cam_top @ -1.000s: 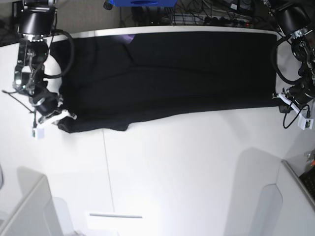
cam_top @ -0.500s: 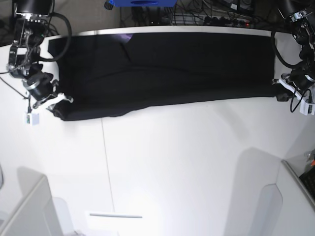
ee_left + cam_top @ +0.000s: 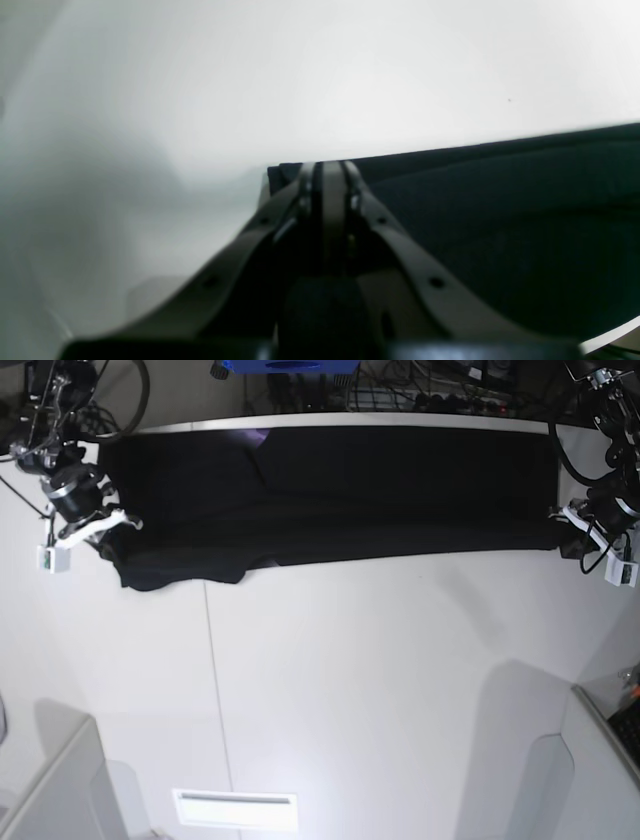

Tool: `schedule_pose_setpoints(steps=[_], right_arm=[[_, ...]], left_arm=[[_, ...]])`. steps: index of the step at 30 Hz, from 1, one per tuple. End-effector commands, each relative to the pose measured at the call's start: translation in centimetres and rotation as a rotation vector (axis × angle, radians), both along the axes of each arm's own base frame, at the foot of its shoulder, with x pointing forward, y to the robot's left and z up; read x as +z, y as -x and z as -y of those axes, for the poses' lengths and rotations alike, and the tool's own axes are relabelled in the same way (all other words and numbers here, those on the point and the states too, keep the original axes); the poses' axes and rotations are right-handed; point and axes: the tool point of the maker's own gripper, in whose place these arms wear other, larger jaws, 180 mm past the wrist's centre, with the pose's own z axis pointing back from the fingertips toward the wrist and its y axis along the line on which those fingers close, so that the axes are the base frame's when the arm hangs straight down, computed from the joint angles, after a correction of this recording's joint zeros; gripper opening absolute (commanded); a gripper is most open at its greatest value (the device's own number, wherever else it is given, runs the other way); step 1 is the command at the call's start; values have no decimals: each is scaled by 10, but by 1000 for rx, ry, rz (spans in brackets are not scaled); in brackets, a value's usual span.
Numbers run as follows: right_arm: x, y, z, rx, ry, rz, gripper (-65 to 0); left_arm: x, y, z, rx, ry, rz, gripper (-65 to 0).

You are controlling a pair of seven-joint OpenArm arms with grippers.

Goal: Fold the T-shirt properly
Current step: 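Lift the hem with both grippers and fold it over onto the collar, then lower the folded hem onto the collar edge and open both grippers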

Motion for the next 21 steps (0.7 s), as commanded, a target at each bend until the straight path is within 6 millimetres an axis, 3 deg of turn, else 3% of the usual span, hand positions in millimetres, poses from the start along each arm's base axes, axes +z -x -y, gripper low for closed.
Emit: schedule_pose_setpoints(steps=[1, 12, 21], right_arm=[[11, -4, 1, 3, 9, 43, -650], [16, 12, -6, 27, 27, 35, -650], [13, 31, 17, -45, 49, 7, -650]], left_arm=[[12, -5, -3, -12, -18, 36, -650], [2, 10, -4, -13, -21, -13, -650], [10, 19, -16, 18, -49, -4, -650]])
